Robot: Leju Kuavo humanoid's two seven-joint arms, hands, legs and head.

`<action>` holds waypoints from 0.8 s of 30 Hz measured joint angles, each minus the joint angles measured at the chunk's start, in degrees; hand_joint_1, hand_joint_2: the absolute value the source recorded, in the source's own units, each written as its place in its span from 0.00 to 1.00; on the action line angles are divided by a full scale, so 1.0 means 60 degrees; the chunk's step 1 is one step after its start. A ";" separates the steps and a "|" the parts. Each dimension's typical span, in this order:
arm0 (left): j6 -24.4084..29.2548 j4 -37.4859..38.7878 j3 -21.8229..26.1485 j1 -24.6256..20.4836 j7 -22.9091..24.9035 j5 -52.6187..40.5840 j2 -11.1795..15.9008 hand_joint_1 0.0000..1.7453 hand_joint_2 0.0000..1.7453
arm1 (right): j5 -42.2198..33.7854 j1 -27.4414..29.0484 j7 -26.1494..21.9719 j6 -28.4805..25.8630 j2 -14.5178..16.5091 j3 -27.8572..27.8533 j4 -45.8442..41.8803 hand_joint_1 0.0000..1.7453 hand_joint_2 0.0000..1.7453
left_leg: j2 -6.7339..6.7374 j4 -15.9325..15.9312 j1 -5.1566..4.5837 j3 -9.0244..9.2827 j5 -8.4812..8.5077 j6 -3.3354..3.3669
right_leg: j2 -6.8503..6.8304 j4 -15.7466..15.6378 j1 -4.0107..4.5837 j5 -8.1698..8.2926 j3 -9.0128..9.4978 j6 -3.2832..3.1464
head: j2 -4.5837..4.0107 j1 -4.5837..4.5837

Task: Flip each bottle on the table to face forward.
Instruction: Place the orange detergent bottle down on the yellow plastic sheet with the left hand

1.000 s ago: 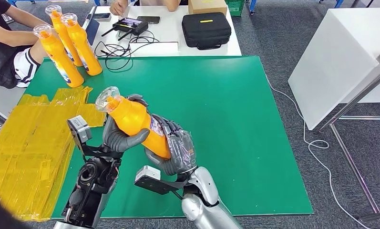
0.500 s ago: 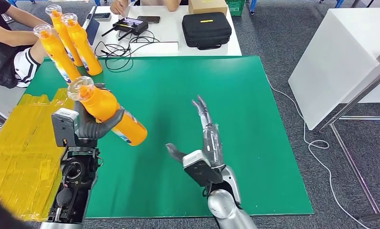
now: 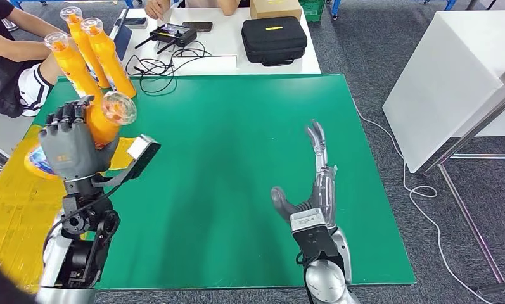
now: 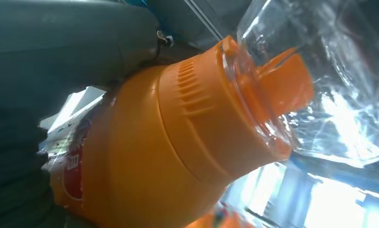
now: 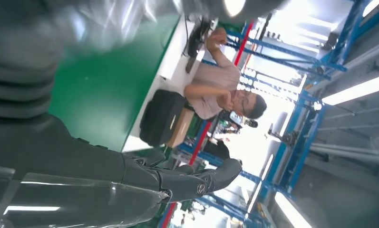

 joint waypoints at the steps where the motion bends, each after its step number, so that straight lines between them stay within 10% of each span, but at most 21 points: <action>1: -0.0046 0.0054 -0.0354 -0.0129 0.0589 -0.0111 0.0204 1.00 1.00 | 0.0015 0.0025 0.0000 -0.0029 -0.0005 -0.0026 -0.0083 0.00 1.00 | 0.0000 0.0000 0.0001 0.0000 0.0000 0.0000 | 0.0000 0.0000 0.0000 0.0000 0.0000 0.0000 | 0.0000 -0.0001; 13: -0.1947 0.1715 -0.3917 -0.1570 0.3139 0.0139 0.1451 1.00 1.00 | 0.0113 0.0109 -0.0029 -0.0034 -0.0085 -0.0196 -0.0591 0.00 1.00 | -0.0013 0.0000 -0.0002 0.0000 0.0002 0.0000 | -0.0012 0.0001 -0.0001 0.0000 0.0006 0.0000 | 0.0000 -0.0001; 24: -0.3606 0.5893 -0.4513 -0.2844 0.1903 0.0218 0.1376 1.00 1.00 | 0.0673 0.0104 0.0021 0.0393 -0.0078 -0.0248 -0.0637 0.00 1.00 | 0.0033 -0.0001 0.0009 0.0000 0.0003 -0.0001 | 0.0014 0.0003 0.0008 0.0018 -0.0006 -0.0027 | 0.0000 0.0000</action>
